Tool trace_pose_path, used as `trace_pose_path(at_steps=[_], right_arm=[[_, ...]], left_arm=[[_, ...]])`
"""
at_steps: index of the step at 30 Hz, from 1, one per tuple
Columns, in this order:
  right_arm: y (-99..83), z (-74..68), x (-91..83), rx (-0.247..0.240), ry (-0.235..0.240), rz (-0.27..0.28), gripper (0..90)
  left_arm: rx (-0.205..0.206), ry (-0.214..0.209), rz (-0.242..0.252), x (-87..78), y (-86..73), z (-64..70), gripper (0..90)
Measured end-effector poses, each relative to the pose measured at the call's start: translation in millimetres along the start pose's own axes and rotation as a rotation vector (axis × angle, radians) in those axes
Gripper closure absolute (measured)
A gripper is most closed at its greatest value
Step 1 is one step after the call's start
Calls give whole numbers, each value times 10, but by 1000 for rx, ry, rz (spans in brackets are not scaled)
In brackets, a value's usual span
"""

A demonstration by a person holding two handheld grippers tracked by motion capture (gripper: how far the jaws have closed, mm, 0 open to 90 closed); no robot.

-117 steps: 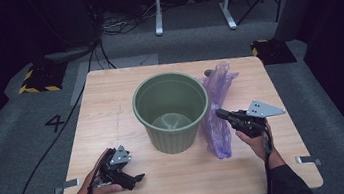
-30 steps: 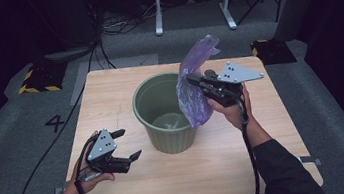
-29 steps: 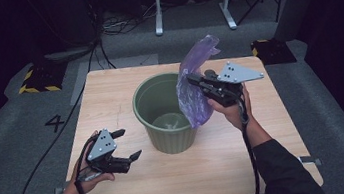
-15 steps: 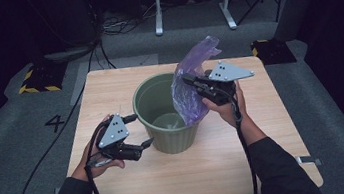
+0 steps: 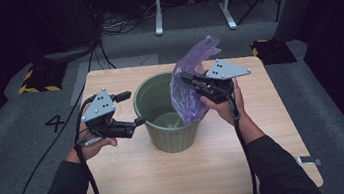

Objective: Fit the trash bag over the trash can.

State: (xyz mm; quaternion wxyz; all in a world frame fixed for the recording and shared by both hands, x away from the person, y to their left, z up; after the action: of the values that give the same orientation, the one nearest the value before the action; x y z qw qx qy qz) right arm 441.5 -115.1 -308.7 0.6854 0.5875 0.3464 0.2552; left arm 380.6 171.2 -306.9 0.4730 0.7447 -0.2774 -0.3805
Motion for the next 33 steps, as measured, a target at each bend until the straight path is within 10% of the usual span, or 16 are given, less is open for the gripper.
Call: trace_pose_path(at_steps=[18, 31, 33], right_arm=[[18, -14, 96, -24, -32, -43, 900], [55, -22, 145, -36, -59, -69, 900], [57, -30, 154, -29, -53, -64, 900]], left_arm=[[98, -216, -37, 565, 390, 465, 158], [171, -234, -21, 600, 482, 615, 194], [184, -208, -35, 634, 487, 607, 354]])
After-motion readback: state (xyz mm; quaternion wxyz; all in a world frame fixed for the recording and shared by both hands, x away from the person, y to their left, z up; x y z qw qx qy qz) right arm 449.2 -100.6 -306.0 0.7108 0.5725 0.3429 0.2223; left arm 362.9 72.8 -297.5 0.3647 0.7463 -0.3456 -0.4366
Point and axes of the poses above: each handheld gripper's, and its own axes: x roughly forward along the jaws, y roughly out of its top, z roughly to its right, the point moved 2 cm from there along x, roughly forward along the jaws, and after that the axes turned 6 degrees about x, right-handed, at the moved point
